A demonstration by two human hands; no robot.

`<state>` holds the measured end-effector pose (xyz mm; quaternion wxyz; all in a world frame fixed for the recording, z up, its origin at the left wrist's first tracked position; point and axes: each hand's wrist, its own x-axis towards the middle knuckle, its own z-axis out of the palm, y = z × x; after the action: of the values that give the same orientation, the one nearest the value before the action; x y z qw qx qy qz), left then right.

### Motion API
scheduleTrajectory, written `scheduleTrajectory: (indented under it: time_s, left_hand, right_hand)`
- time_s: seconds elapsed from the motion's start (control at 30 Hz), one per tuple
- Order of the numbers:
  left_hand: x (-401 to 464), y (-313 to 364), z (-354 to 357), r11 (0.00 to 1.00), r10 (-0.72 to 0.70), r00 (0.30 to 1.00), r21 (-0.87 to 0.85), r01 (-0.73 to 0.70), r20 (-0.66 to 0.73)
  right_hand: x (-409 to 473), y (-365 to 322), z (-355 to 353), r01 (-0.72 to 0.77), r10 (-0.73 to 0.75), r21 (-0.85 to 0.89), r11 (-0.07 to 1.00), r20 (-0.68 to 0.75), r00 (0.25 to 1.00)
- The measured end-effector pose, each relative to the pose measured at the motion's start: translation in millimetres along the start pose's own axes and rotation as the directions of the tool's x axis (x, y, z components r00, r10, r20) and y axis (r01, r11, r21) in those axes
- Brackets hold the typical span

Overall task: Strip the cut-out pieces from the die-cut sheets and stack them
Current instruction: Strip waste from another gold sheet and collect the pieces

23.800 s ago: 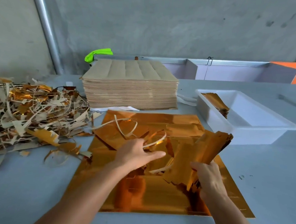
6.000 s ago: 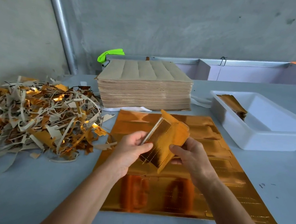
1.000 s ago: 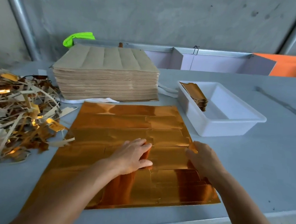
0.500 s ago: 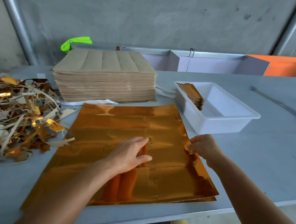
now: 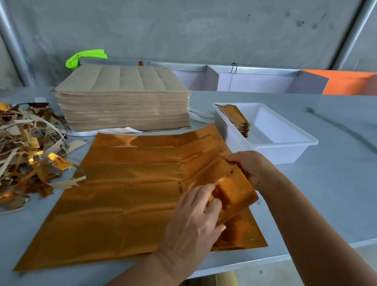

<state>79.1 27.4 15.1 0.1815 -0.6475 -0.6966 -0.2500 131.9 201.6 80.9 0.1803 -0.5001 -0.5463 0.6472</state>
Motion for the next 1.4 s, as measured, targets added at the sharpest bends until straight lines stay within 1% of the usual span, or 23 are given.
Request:
scheduleTrajectory:
  time_s: [0.03, 0.1, 0.13, 0.17, 0.2, 0.23, 0.27, 0.3, 0.37, 0.43, 0.47, 0.6, 0.67, 0.73, 0.8, 0.9, 1.0, 1.07, 1.13, 1.2, 1.3, 1.37, 1.4]
  left_hand:
    - [-1.1, -2.9, 1.2, 0.999, -0.010, 0.999, -0.036, 0.009, -0.043]
    - [-3.4, -7.8, 1.4, 0.988, -0.044, 0.995, -0.154, 0.031, -0.085]
    - [-3.5, -9.4, -1.0, 0.968, -0.093, 0.992, -0.241, 0.070, -0.084]
    - [-3.5, -11.3, -4.8, 0.932, -0.172, 0.983, -0.334, 0.139, -0.070]
    - [-2.8, -13.7, -8.3, 0.870, -0.272, 0.961, -0.438, 0.224, -0.048]
    - [-1.3, -16.6, -11.3, 0.774, -0.366, 0.931, -0.553, 0.308, 0.006]
    - [0.6, -19.8, -13.1, 0.655, -0.445, 0.892, -0.648, 0.389, 0.086]
    - [2.4, -22.8, -15.2, 0.542, -0.499, 0.851, -0.707, 0.454, 0.165]
    - [4.6, -29.5, -14.1, 0.330, -0.561, 0.776, -0.781, 0.530, 0.289]
    - [7.0, -33.5, -13.6, 0.112, -0.580, 0.706, -0.819, 0.563, 0.406]
    - [7.8, -34.3, -13.4, 0.057, -0.565, 0.696, -0.820, 0.569, 0.443]
    - [10.0, -34.5, -13.5, 0.024, -0.565, 0.692, -0.830, 0.558, 0.449]
    - [8.7, -32.5, -14.5, 0.004, -0.551, 0.694, -0.830, 0.558, 0.464]
    - [6.6, -30.5, -15.2, -0.042, -0.527, 0.690, -0.826, 0.562, 0.497]
    - [6.3, -31.7, -15.1, -0.095, -0.559, 0.654, -0.823, 0.560, 0.510]
    - [8.1, -36.2, -13.8, -0.185, -0.640, 0.574, -0.828, 0.530, 0.511]
    - [9.3, -38.4, -13.9, -0.200, -0.668, 0.551, -0.834, 0.514, 0.500]
    - [9.0, -38.8, -13.0, -0.194, -0.670, 0.552, -0.835, 0.515, 0.496]
    - [8.6, -39.0, -11.8, -0.171, -0.664, 0.567, -0.837, 0.520, 0.488]
    - [7.8, -36.3, -10.7, -0.123, -0.631, 0.614, -0.842, 0.525, 0.474]
    - [6.8, -29.3, -9.6, -0.060, -0.549, 0.687, -0.842, 0.536, 0.476]
    - [6.5, -25.9, -9.0, -0.068, -0.514, 0.698, -0.835, 0.546, 0.499]
    - [7.0, -25.1, -9.6, -0.103, -0.512, 0.691, -0.836, 0.539, 0.510]
  right_hand:
    - [-0.5, 2.5, 0.1, 0.005, -0.005, 0.038, 0.999, 0.001, 1.000]
    - [-2.0, 9.4, 0.5, 0.045, -0.049, 0.111, 0.993, 0.033, 0.998]
    - [-2.8, 14.0, 0.5, 0.063, -0.076, 0.161, 0.985, 0.074, 0.994]
    - [-4.2, 18.9, 0.6, 0.069, -0.100, 0.231, 0.970, 0.125, 0.987]
    - [-6.4, 23.6, 0.4, 0.065, -0.118, 0.298, 0.952, 0.164, 0.979]
    - [-9.4, 28.0, 0.3, 0.057, -0.129, 0.343, 0.938, 0.191, 0.973]
    - [-13.2, 31.9, 0.1, 0.057, -0.137, 0.353, 0.934, 0.205, 0.969]
    - [-17.9, 35.5, 0.6, 0.064, -0.147, 0.347, 0.936, 0.219, 0.965]
    - [-28.6, 42.8, 4.0, 0.096, -0.174, 0.317, 0.944, 0.228, 0.958]
    - [-39.3, 50.3, 9.8, 0.162, -0.224, 0.278, 0.947, 0.209, 0.952]
    - [-44.3, 55.0, 13.3, 0.209, -0.261, 0.248, 0.946, 0.198, 0.945]
    - [-65.7, 73.3, 31.6, 0.391, -0.408, 0.146, 0.909, 0.113, 0.906]
    - [-70.2, 78.4, 38.3, 0.445, -0.455, 0.115, 0.888, 0.073, 0.888]
    - [-70.3, 80.7, 41.4, 0.484, -0.485, 0.044, 0.874, 0.026, 0.874]
    - [-66.2, 82.8, 43.8, 0.490, -0.491, -0.035, 0.871, -0.042, 0.870]
    - [-56.0, 88.9, 48.1, 0.485, -0.499, -0.120, 0.866, -0.149, 0.854]
    - [-48.1, 93.3, 48.8, 0.492, -0.502, -0.096, 0.865, -0.181, 0.846]
    - [-46.7, 93.7, 48.6, 0.490, -0.494, -0.065, 0.869, -0.174, 0.852]
    - [-47.8, 93.8, 49.2, 0.495, -0.499, -0.070, 0.866, -0.169, 0.850]
    - [-51.9, 94.5, 51.8, 0.522, -0.527, -0.074, 0.850, -0.129, 0.840]
    - [-58.7, 96.0, 57.6, 0.590, -0.591, -0.032, 0.807, -0.038, 0.806]
    - [-56.6, 99.4, 60.5, 0.607, -0.609, -0.061, 0.793, -0.045, 0.792]
    - [-54.4, 100.9, 61.4, 0.592, -0.594, -0.043, 0.805, -0.069, 0.802]
